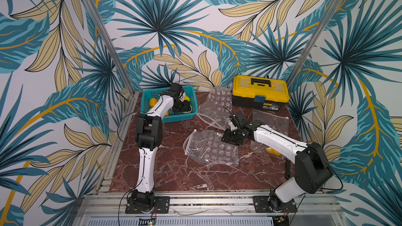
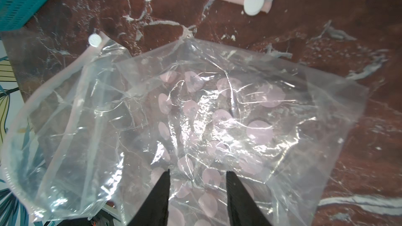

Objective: Open the zip-top bag and take out the pear
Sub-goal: Place the pear in the basket, then pick up the zipper food storage bag at the center of the board.

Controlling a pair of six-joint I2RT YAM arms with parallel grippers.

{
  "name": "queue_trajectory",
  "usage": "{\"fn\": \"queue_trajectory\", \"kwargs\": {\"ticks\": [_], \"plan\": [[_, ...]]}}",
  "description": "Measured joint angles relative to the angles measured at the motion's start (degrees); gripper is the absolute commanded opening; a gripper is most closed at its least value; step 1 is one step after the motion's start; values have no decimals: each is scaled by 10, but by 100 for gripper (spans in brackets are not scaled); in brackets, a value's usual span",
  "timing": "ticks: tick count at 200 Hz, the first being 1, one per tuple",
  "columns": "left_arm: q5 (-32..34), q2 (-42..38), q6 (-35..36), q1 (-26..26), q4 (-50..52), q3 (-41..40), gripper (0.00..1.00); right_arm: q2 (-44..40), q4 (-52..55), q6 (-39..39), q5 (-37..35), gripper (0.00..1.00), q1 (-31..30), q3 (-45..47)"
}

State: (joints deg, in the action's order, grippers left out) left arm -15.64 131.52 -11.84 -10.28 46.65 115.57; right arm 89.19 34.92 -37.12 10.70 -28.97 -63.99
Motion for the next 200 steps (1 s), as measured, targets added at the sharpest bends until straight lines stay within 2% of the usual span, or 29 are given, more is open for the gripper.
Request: {"fn": "queue_trajectory", "kwargs": {"ticks": [40,77,104,141,153,173,200], "plan": [[-7,-51,0,0,12,-2,78,-49,33,16,-33,49,30,0],[-31,-170,-4,-3,8,-67,76,-53,37,36,-43,52,84,8],[-49,-249,-10,-10,8,-145,76,-20,27,50,-42,56,108,8],[-66,-302,-24,-32,12,-251,76,72,11,64,-43,57,123,-4],[-70,-314,-28,-42,15,-278,76,101,7,68,-42,53,126,-14],[-74,-333,-36,-55,18,-312,76,132,-3,78,-32,29,127,-27],[-75,-369,-48,-64,11,-352,76,135,-19,98,-25,7,127,-29]]}}
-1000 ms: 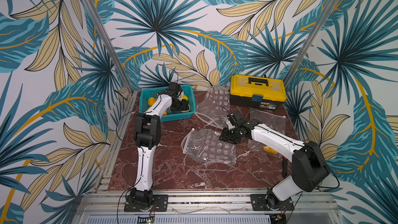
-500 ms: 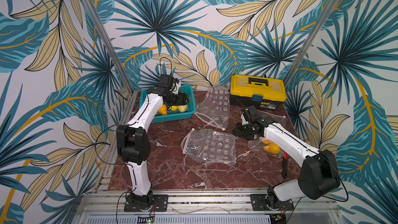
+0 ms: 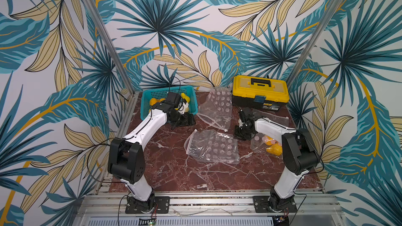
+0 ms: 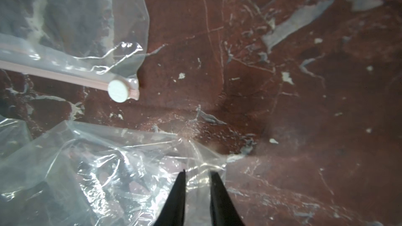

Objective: Open the zip-top bag and take out the pear
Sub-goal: Pick up the zipper food storage bag at the center of the board.

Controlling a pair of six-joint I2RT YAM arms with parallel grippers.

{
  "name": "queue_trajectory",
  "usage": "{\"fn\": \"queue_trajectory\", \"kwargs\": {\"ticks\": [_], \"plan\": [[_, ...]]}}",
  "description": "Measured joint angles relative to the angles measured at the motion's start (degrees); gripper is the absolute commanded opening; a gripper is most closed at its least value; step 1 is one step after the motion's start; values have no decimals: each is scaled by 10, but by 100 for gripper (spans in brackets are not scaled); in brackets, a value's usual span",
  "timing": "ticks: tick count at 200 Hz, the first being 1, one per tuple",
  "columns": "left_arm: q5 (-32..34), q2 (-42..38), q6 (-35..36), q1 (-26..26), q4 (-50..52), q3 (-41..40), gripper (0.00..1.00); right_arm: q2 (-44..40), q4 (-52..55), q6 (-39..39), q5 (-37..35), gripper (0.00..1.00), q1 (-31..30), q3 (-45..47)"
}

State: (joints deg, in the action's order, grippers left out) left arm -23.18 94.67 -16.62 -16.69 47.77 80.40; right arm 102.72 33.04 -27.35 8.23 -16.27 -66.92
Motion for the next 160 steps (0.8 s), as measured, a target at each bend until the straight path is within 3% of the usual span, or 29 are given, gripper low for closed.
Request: {"fn": "queue_trajectory", "kwargs": {"ticks": [29,93,160], "plan": [[0,-38,-18,2,-18,-30,76,-61,-40,40,13,0,0,27],[-40,-78,-44,8,-95,-101,76,-276,-182,191,72,0,0,129],[-125,-92,-29,41,-180,-196,66,-347,-273,294,121,0,0,200]]}}
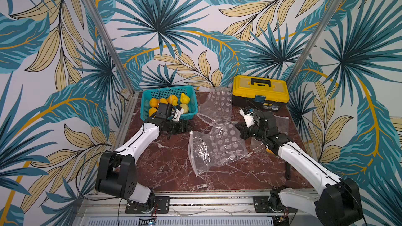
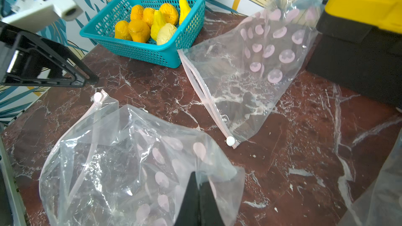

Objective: Open the zip-top bag and take out the pear
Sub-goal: Pick up the zipper food storage bag at the center of the board, then place the zipper food storage bag at the center of the board.

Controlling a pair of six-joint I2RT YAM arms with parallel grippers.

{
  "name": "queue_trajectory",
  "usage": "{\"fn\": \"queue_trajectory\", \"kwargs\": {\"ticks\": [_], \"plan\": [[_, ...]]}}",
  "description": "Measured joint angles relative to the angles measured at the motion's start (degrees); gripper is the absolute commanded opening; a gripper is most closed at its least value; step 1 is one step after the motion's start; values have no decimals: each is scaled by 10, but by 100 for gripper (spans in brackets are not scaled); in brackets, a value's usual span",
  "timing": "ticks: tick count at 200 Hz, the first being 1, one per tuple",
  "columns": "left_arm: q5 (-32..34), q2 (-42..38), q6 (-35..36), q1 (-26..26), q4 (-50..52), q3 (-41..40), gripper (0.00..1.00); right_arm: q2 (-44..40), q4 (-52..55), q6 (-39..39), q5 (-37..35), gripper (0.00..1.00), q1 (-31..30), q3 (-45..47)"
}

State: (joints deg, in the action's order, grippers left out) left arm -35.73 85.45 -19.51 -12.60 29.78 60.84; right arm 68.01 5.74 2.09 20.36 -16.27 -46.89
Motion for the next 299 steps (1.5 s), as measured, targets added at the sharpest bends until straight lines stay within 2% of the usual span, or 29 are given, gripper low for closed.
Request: {"fn": "queue_trajectory", "kwargs": {"ticks": [30,72,127,170,195,227,267,299], "plan": [[-45,17,25,2,-18,-19,54,-3,-16,6,10,0,0,0],[-95,24,37,3,-47,-50,22,-5,-21,7,11,0,0,0],[-93,7,34,15,-64,-65,0,-8,-7,6,-23,0,0,0],[-37,-87,21,57,-55,-87,0,-9,56,-26,-99,0,-1,-8],[-31,-130,17,76,-41,-83,0,13,84,-63,-92,0,-12,-27],[0,-134,26,87,7,-52,0,59,99,-131,-66,0,-26,-54],[111,-114,62,123,82,5,0,153,116,-214,-75,0,-117,-116],[191,-79,92,198,121,31,1,254,130,-265,-80,0,-204,-206]]}}
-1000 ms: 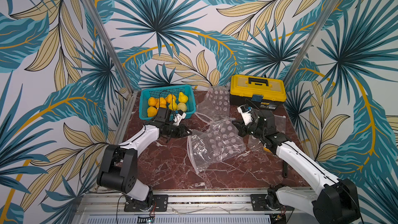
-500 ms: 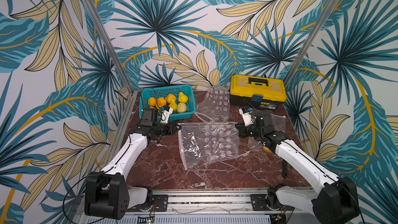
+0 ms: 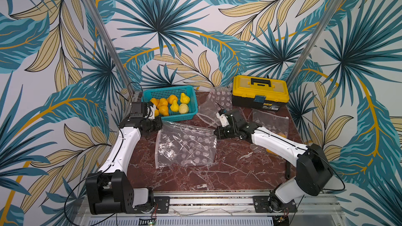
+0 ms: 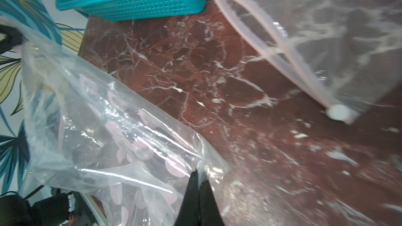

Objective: Open the zip-top bag and take out the pear
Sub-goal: Place the zipper food storage bag at the center of the board.

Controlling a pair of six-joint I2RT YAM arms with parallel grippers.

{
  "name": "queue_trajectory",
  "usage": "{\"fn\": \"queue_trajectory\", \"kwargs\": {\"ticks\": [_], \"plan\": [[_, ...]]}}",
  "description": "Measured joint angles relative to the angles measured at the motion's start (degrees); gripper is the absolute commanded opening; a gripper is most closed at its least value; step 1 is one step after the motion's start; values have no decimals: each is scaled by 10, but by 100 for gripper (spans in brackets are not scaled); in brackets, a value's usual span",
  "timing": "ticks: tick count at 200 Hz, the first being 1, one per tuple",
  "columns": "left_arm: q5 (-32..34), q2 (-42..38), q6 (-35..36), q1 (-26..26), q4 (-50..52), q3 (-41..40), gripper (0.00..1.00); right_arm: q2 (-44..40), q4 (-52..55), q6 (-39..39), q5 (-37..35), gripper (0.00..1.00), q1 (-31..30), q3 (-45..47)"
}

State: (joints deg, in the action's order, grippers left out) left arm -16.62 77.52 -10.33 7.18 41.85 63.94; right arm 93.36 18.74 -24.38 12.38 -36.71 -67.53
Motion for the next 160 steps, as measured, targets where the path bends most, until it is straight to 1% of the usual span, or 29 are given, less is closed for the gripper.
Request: {"fn": "queue_trajectory", "kwargs": {"ticks": [17,38,70,82,95,110,118,142,160], "plan": [[21,32,12,52,13,17,1,56,-3,-21,2,0,-34,-56],[27,86,20,108,26,51,1,115,-15,-40,5,0,-66,-116],[55,157,31,151,33,114,1,207,-26,-61,10,0,-96,-213],[60,179,35,163,35,138,1,236,-31,-66,9,7,-103,-239],[65,202,38,178,37,160,1,261,-40,-74,9,23,-110,-257],[77,229,40,197,33,178,1,277,-34,-79,3,32,-115,-270],[82,243,41,206,30,185,2,279,-27,-80,-3,35,-115,-271],[93,271,44,218,30,195,3,271,-8,-73,-16,39,-106,-270],[97,278,46,218,30,197,4,242,12,-64,-26,41,-88,-254]]}}
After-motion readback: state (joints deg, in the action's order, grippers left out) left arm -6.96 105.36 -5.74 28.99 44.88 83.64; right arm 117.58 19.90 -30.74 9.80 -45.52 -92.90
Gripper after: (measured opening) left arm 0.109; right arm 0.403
